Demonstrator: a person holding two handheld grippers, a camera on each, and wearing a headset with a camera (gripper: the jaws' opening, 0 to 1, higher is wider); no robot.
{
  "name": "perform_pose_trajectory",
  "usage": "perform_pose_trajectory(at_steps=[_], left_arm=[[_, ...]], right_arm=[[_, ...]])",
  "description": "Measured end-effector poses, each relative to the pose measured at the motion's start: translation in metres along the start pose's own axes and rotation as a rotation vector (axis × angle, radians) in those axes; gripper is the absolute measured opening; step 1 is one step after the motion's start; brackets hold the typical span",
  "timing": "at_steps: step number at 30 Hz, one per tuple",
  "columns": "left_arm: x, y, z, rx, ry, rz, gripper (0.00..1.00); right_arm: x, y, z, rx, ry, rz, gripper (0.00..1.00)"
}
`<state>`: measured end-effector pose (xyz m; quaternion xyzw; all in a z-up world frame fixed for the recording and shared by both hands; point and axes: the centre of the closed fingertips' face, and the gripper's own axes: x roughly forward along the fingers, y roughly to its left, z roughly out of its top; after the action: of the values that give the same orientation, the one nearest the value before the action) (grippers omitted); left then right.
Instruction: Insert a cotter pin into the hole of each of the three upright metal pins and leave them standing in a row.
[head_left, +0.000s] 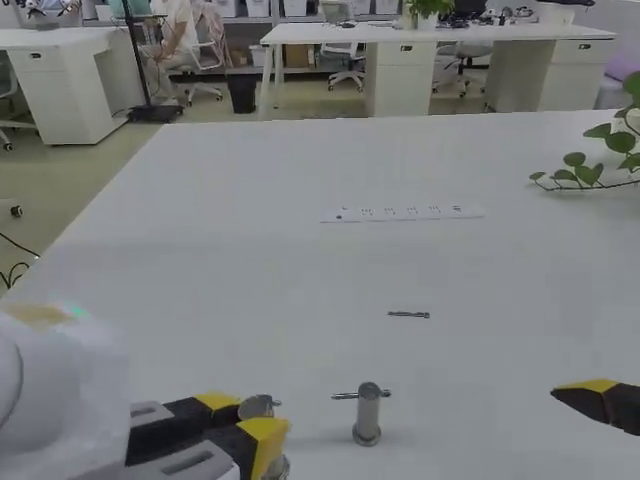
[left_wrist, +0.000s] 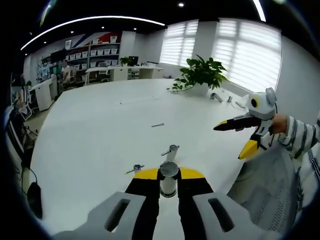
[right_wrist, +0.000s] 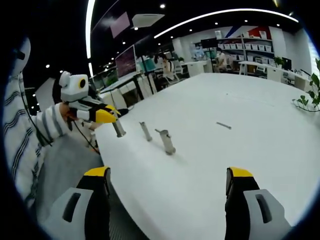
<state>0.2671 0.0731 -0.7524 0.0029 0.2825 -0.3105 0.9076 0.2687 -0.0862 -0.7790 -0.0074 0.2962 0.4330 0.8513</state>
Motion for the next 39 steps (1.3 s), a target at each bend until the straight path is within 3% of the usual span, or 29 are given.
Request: perform_pose_trajectory(at_steps=[7, 17, 27, 31, 39], left_arm=[[0.016, -0.007, -0.01, 0.01, 0.027, -0.025, 0.11], [0.038, -0.004, -0.024, 0.041, 0.056, -0.032, 0.11], [0.049, 0.003, -0.034, 0.08, 0.074, -0.022, 0.11], [0.051, 0.011, -0.038, 0.075, 0.09, 0.002, 0.11], [0.053, 0.019, -0.041, 0.053, 0.073, 0.013, 0.11]], right_arm=[[-0.001, -0.001, -0.002, 0.009, 0.0, -0.005, 0.97], [-0.005, -0.002, -0.008, 0.018, 0.008, -0.017, 0.97], [-0.006, -0.002, -0.013, 0.019, 0.019, -0.026, 0.97], [-0.005, -0.005, -0.017, 0.023, 0.024, -0.032, 0.97], [-0.005, -0.006, -0.022, 0.034, 0.029, -0.035, 0.96]])
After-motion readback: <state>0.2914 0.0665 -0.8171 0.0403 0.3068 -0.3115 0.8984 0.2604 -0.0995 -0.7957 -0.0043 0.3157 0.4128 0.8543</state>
